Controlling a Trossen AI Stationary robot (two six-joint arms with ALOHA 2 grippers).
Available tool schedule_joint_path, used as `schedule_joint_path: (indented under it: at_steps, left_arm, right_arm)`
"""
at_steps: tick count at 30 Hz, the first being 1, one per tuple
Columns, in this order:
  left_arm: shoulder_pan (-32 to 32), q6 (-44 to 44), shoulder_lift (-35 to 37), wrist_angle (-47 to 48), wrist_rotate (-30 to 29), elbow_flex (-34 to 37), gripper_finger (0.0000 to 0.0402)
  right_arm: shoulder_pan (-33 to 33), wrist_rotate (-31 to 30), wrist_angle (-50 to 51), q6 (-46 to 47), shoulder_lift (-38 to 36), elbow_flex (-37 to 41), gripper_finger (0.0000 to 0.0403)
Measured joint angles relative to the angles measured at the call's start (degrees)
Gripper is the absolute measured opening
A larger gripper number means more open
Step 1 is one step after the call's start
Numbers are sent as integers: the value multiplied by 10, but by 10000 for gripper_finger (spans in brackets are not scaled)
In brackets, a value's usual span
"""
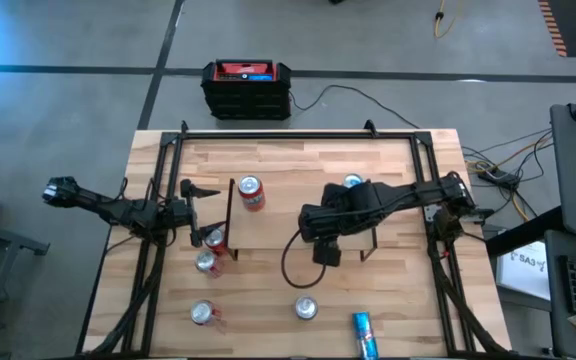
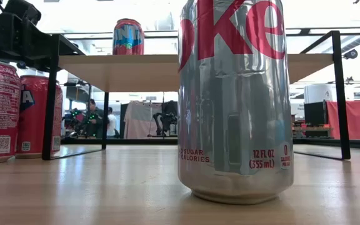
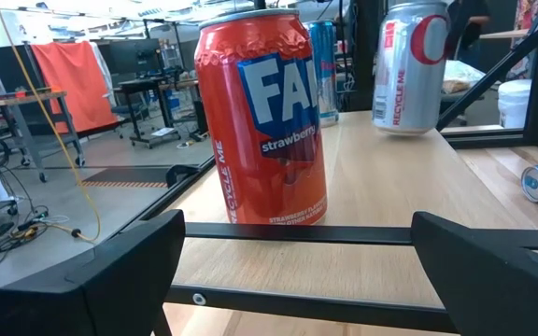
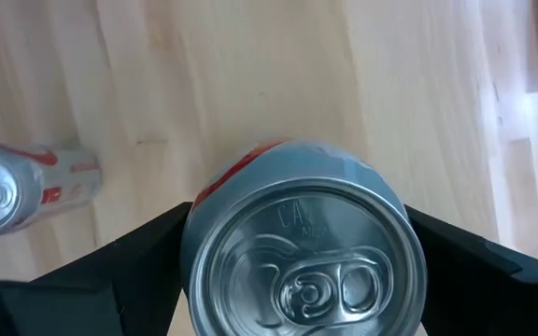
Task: Place canned beverage on shelf
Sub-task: Put the right silver red soda can on the shelf
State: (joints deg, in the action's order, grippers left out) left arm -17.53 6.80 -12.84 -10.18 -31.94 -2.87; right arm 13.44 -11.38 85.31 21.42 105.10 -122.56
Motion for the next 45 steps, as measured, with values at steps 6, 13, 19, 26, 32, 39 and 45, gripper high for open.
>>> schedule_joint_path:
  at_steps: [6,13,19,26,32,39,45]
  left_arm:
    - [0,0,0,0,0,0,400]
    - [0,0,0,0,0,0,400]
    - [0,0,0,0,0,0,400]
    - [0,0,0,0,0,0,400]
    - [0,0,0,0,0,0,400]
    - [0,0,0,0,0,0,400]
    - [0,0,0,0,0,0,400]
  right_arm:
    - [-6,12,-7,2,0,0,329]
    - [-9,9,-8,5,0,0,367]
    - [-11,3,-8,26,0,0,381]
    - [-10,-23,-4,137,0,14,382]
    - [-2,-39,-3,257,0,40,382]
    - [35,-64,-3,360,0,54,382]
    - [84,-143,-3,428,0,54,382]
